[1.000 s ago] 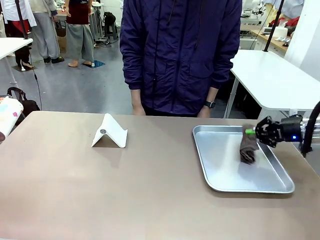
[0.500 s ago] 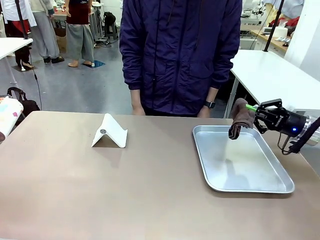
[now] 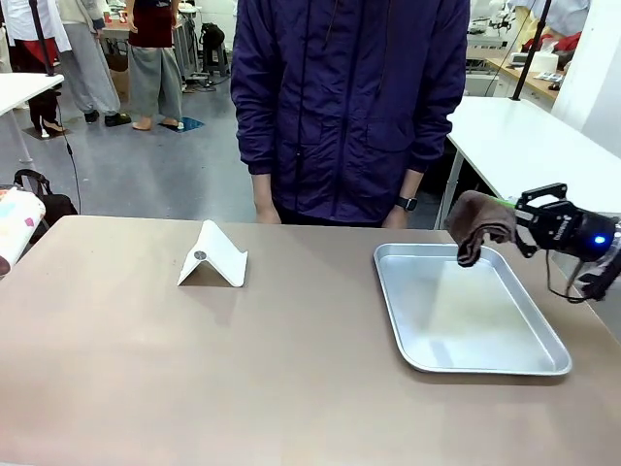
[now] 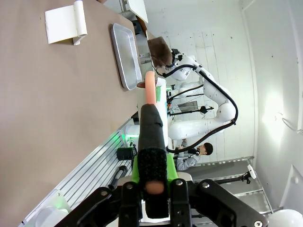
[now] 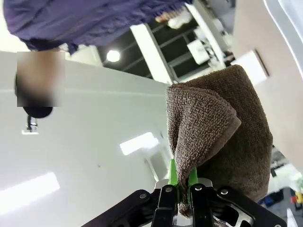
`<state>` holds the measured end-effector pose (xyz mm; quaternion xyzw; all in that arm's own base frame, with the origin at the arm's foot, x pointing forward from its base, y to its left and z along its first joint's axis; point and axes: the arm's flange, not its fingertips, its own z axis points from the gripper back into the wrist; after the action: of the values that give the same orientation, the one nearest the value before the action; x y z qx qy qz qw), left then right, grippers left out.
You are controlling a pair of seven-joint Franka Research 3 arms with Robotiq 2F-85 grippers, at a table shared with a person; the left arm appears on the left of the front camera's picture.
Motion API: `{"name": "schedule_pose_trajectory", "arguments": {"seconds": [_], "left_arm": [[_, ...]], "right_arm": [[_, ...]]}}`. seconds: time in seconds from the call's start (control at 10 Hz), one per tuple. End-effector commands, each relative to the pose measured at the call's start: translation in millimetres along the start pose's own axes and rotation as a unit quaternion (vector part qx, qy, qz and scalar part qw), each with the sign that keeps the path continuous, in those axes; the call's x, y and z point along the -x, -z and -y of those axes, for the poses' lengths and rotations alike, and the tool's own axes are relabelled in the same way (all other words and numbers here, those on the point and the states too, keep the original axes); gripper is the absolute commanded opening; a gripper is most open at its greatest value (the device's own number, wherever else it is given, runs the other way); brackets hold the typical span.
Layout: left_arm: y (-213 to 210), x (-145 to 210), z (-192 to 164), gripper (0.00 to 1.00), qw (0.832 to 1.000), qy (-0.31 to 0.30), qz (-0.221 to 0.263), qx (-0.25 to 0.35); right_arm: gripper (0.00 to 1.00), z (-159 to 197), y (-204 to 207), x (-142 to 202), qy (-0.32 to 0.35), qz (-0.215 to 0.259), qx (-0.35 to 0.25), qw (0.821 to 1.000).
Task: Clean the surface of the table.
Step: Clean the area not pointed to by the person.
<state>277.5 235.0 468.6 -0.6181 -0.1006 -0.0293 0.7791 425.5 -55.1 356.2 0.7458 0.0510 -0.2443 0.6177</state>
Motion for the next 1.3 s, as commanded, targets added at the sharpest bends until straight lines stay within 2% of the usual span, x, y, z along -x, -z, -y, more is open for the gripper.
{"name": "schedule_pose_trajectory", "arguments": {"seconds": [0.0,0.2,0.3,0.5,1.2], "left_arm": [[1.3,0.5,3.5,0.22,1.000,0.002,0.005,0.006],[1.3,0.5,3.5,0.22,1.000,0.002,0.005,0.006],[1.3,0.5,3.5,0.22,1.000,0.002,0.005,0.006],[1.3,0.5,3.5,0.22,1.000,0.002,0.005,0.006],[1.3,0.5,3.5,0.22,1.000,0.002,0.005,0.006]], "right_arm": [[0.07,-18.4,-24.1,46.3,-0.020,-0.051,0.033,0.998],[0.07,-21.0,-37.0,91.4,-0.047,-0.086,0.053,0.994],[0.07,-16.9,-36.5,102.5,-0.053,-0.083,0.065,0.993],[0.07,-10.0,-31.6,102.7,-0.053,-0.084,0.082,0.992],[0.07,-17.9,-33.7,100.1,-0.052,-0.084,0.072,0.992]]}}
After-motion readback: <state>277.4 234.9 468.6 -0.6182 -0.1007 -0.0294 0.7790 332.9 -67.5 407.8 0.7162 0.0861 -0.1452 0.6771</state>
